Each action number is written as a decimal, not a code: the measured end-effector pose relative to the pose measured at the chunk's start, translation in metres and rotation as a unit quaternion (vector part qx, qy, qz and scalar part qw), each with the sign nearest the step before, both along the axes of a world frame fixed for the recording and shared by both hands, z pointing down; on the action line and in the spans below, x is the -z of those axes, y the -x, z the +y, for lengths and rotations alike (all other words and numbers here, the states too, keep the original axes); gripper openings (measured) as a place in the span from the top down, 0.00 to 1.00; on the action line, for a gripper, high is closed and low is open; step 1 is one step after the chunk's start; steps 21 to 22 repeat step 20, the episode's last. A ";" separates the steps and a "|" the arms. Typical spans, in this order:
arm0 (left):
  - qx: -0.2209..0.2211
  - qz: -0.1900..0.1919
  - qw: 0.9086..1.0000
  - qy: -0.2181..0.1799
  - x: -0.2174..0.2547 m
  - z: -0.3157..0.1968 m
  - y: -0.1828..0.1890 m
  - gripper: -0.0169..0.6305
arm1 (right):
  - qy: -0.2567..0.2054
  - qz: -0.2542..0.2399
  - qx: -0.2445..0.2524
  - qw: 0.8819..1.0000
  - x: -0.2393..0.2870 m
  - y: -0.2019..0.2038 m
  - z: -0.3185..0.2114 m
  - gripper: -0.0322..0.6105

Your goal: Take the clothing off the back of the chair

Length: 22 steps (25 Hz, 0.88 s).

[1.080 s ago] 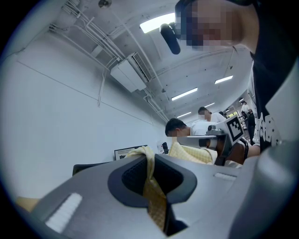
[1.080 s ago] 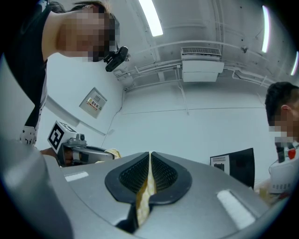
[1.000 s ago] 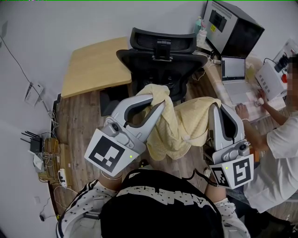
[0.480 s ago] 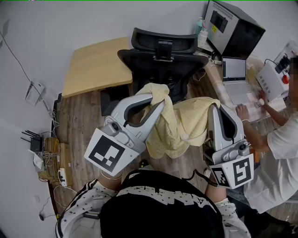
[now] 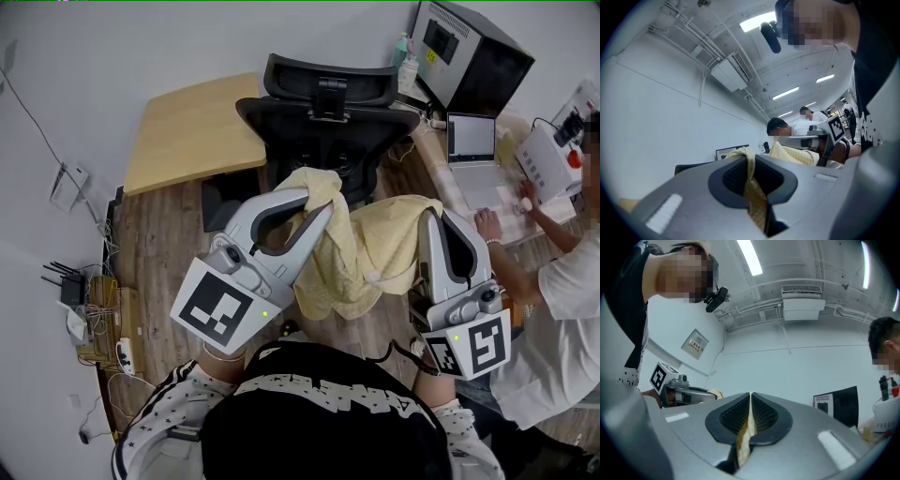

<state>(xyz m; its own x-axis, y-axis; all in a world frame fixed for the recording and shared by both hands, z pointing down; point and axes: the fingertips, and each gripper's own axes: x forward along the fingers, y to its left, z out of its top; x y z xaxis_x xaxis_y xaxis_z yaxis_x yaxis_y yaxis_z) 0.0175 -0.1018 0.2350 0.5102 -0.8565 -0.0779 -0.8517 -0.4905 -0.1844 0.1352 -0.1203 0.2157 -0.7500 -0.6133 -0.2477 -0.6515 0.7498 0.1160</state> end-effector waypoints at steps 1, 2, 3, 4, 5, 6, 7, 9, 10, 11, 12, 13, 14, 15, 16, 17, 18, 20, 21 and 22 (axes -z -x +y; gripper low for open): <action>0.001 0.000 1.000 0.000 0.000 0.000 0.000 0.93 | 0.000 0.000 0.000 1.000 0.000 0.000 0.000 0.91; 0.001 0.000 1.000 0.000 0.000 0.000 0.000 0.93 | 0.000 0.000 0.000 1.000 0.000 0.000 0.000 0.91; 0.002 0.001 1.000 0.001 0.000 0.001 0.001 0.93 | 0.001 0.000 -0.001 1.000 0.000 -0.001 0.000 0.91; 0.002 0.001 1.000 0.001 -0.001 0.000 0.001 0.93 | 0.001 -0.001 -0.001 1.000 0.000 -0.001 0.000 0.91; 0.003 0.001 1.000 0.002 -0.001 0.000 0.001 0.93 | 0.001 -0.001 -0.002 1.000 -0.001 -0.001 -0.001 0.91; 0.003 0.002 1.000 0.002 -0.001 -0.001 0.001 0.93 | 0.001 -0.001 -0.002 1.000 -0.001 -0.001 -0.001 0.91; 0.003 0.002 1.000 0.003 -0.002 -0.001 0.002 0.93 | 0.002 -0.001 -0.002 1.000 -0.001 0.000 -0.002 0.91; 0.002 0.003 1.000 0.005 -0.002 -0.002 0.002 0.93 | 0.002 -0.001 -0.003 1.000 -0.001 0.000 -0.003 0.91; 0.002 0.003 1.000 0.005 -0.003 -0.003 0.002 0.93 | 0.002 -0.001 -0.003 1.000 -0.001 -0.001 -0.003 0.91; 0.002 0.003 1.000 0.005 -0.003 -0.003 0.001 0.93 | 0.002 -0.001 -0.003 1.000 -0.001 -0.001 -0.003 0.91; 0.002 0.003 1.000 0.005 -0.003 -0.003 0.001 0.93 | 0.002 -0.001 -0.003 1.000 -0.001 -0.001 -0.004 0.91; 0.002 0.003 1.000 0.004 -0.003 -0.003 0.001 0.93 | 0.002 -0.001 -0.003 1.000 -0.001 -0.002 -0.004 0.91; 0.002 0.003 1.000 0.004 -0.003 -0.003 0.000 0.93 | 0.001 -0.001 -0.003 1.000 -0.002 -0.002 -0.004 0.91; 0.002 0.003 1.000 0.004 -0.003 -0.003 0.000 0.93 | 0.001 -0.001 -0.003 1.000 -0.002 -0.002 -0.004 0.91; 0.001 0.003 1.000 0.004 -0.003 -0.003 0.000 0.93 | 0.001 -0.001 -0.003 1.000 -0.002 -0.002 -0.004 0.91; 0.001 0.003 1.000 0.004 -0.004 -0.003 0.000 0.93 | 0.001 -0.001 -0.003 1.000 -0.002 -0.002 -0.004 0.91; 0.002 0.003 1.000 0.004 -0.004 -0.003 0.000 0.93 | 0.001 -0.001 -0.002 1.000 -0.002 -0.002 -0.004 0.91; 0.002 0.003 1.000 0.003 -0.004 -0.002 0.000 0.93 | 0.001 -0.001 -0.002 1.000 -0.002 -0.003 -0.003 0.91; 0.002 0.003 1.000 0.003 -0.004 -0.002 0.000 0.93 | 0.001 -0.001 -0.002 1.000 -0.002 -0.003 -0.003 0.91; 0.002 0.003 1.000 0.003 -0.004 -0.002 0.000 0.93 | 0.001 -0.001 -0.002 1.000 -0.002 -0.003 -0.003 0.91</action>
